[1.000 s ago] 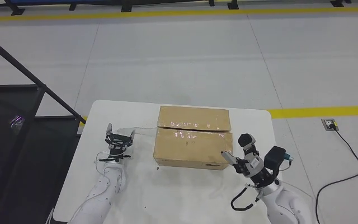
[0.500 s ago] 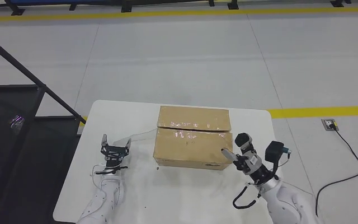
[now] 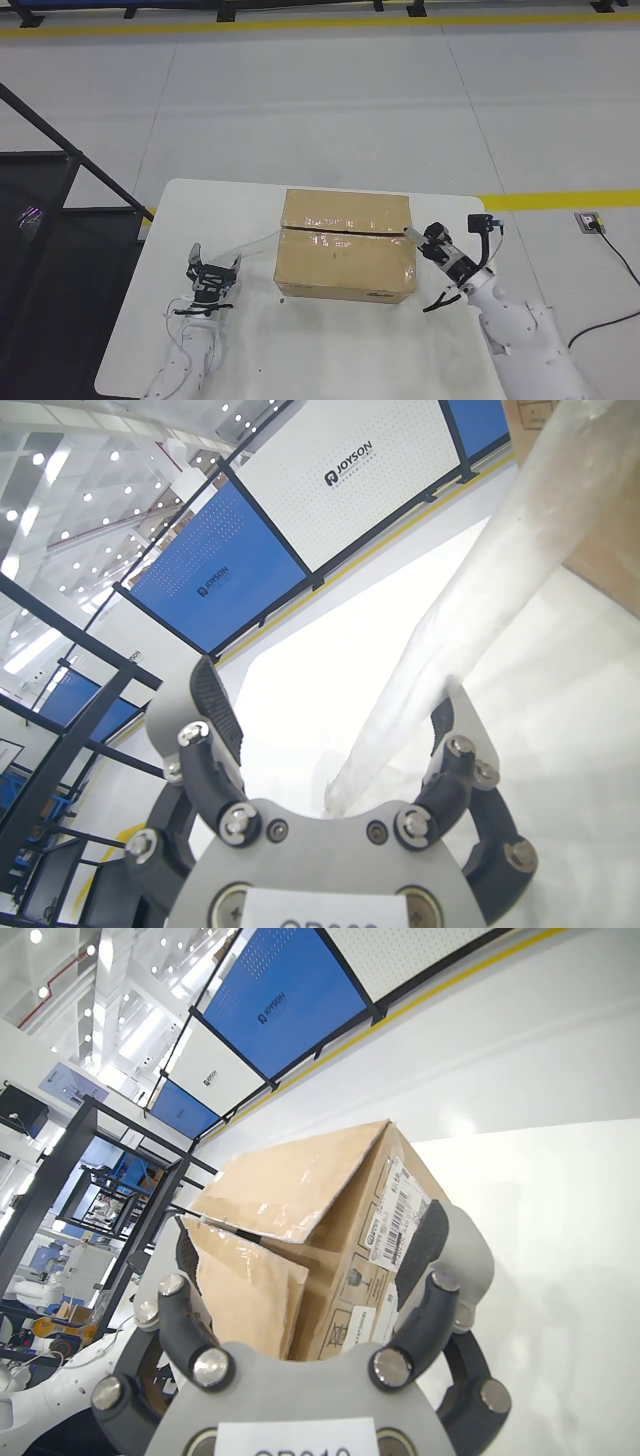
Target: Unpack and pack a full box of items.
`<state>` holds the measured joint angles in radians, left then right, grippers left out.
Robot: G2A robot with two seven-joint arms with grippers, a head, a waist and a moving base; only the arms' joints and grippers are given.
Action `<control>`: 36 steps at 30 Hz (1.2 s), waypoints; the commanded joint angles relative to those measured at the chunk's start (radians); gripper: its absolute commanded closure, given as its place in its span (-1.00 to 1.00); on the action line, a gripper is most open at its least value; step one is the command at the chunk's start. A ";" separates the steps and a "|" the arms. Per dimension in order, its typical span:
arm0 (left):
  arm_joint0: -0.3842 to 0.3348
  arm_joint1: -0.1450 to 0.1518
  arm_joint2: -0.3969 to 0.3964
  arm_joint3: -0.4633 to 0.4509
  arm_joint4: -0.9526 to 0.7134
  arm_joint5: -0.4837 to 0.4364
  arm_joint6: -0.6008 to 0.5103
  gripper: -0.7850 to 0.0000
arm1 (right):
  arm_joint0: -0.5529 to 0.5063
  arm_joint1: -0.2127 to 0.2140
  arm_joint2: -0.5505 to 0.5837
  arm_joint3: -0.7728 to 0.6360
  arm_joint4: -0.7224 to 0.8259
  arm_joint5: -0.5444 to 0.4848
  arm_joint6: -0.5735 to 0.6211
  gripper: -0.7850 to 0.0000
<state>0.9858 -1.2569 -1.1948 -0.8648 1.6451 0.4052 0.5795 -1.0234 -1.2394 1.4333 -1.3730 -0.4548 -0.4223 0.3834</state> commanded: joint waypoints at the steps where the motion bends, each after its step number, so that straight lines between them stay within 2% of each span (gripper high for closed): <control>1: 0.012 0.002 -0.011 -0.023 0.000 0.004 -0.007 -1.00 | 0.025 -0.001 -0.014 0.045 0.058 -0.054 0.039 -1.00; 7: 0.039 0.012 -0.054 -0.067 0.015 0.000 -0.034 -1.00 | 0.064 -0.001 -0.044 0.108 0.123 -0.127 0.103 -1.00; 16: 0.070 0.028 -0.127 -0.103 0.037 -0.006 -0.051 -1.00 | 0.042 0.001 -0.078 0.074 0.213 -0.201 0.163 -1.00; 22: 0.113 0.041 -0.162 -0.141 0.070 -0.048 -0.034 -1.00 | -0.020 0.009 -0.036 -0.011 0.153 -0.193 0.055 -1.00; 25: 0.122 0.044 -0.157 -0.145 0.119 -0.069 -0.046 -1.00 | -0.054 0.014 -0.022 -0.060 0.143 -0.187 0.046 -1.00; 29: 0.102 0.042 -0.152 -0.132 0.178 -0.008 -0.104 -1.00 | -0.073 0.018 -0.021 -0.093 0.138 -0.173 0.055 -1.00; 36: -0.003 0.042 -0.176 -0.091 0.200 -0.020 -0.172 -1.00 | -0.068 0.019 -0.038 -0.093 0.140 -0.165 0.053 -1.00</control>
<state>1.0048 -1.2154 -1.3707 -0.9740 1.8313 0.3933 0.4239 -1.0926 -1.2202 1.3969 -1.4662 -0.3158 -0.5872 0.4374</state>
